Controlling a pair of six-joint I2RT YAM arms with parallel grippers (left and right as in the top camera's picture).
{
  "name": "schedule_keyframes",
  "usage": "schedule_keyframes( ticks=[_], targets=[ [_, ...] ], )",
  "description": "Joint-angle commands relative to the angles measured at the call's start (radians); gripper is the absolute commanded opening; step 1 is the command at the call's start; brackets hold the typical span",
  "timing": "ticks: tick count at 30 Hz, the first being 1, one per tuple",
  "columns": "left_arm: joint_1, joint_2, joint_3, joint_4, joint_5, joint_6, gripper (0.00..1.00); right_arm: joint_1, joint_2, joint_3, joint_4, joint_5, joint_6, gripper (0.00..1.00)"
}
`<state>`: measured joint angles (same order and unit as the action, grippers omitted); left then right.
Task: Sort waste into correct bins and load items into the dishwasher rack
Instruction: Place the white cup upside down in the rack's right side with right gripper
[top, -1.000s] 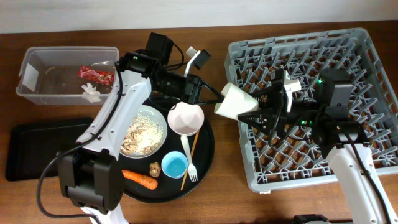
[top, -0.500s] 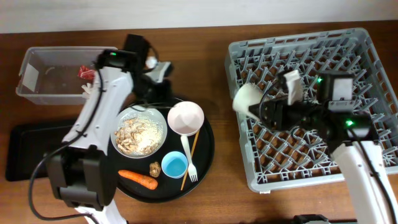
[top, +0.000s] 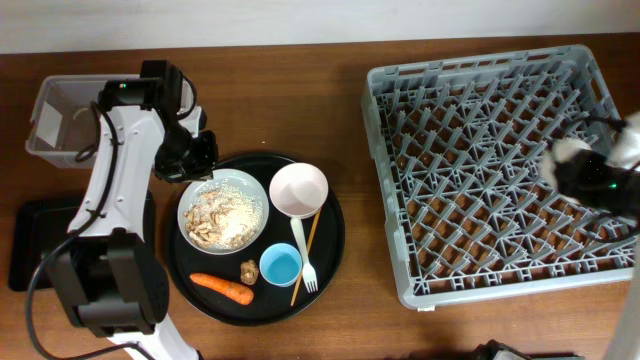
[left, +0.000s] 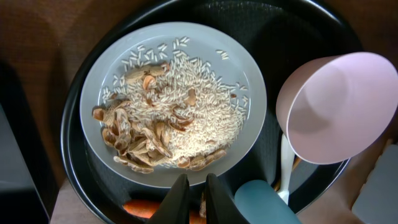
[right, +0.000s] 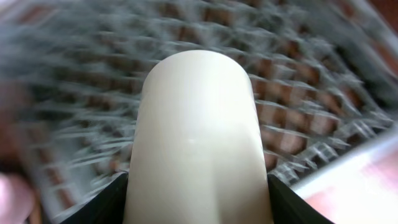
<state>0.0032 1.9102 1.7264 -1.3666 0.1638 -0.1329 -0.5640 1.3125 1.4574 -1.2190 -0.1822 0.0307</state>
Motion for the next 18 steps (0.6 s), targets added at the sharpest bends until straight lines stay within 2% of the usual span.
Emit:
schedule_keyframes(
  ticks=[1, 6, 12, 16, 18],
  targets=[
    [-0.003, -0.003, 0.010, -0.001, -0.011, -0.013, 0.10, -0.108, 0.109, 0.014, 0.003, 0.085, 0.020, 0.49],
    [-0.003, -0.003, 0.010, -0.011, -0.011, -0.013, 0.10, -0.192, 0.231, 0.014, 0.006, 0.142, 0.084, 0.46],
    [-0.003, -0.003, 0.010, -0.012, -0.011, -0.013, 0.10, -0.209, 0.312, 0.014, 0.046, 0.142, 0.087, 0.47],
    [-0.003, -0.003, 0.010, -0.017, -0.011, -0.013, 0.10, -0.209, 0.373, 0.014, 0.060, 0.141, 0.087, 0.56],
    [-0.003, -0.003, 0.010, -0.019, -0.011, -0.013, 0.11, -0.209, 0.393, 0.014, 0.056, 0.129, 0.087, 0.69]
  ],
)
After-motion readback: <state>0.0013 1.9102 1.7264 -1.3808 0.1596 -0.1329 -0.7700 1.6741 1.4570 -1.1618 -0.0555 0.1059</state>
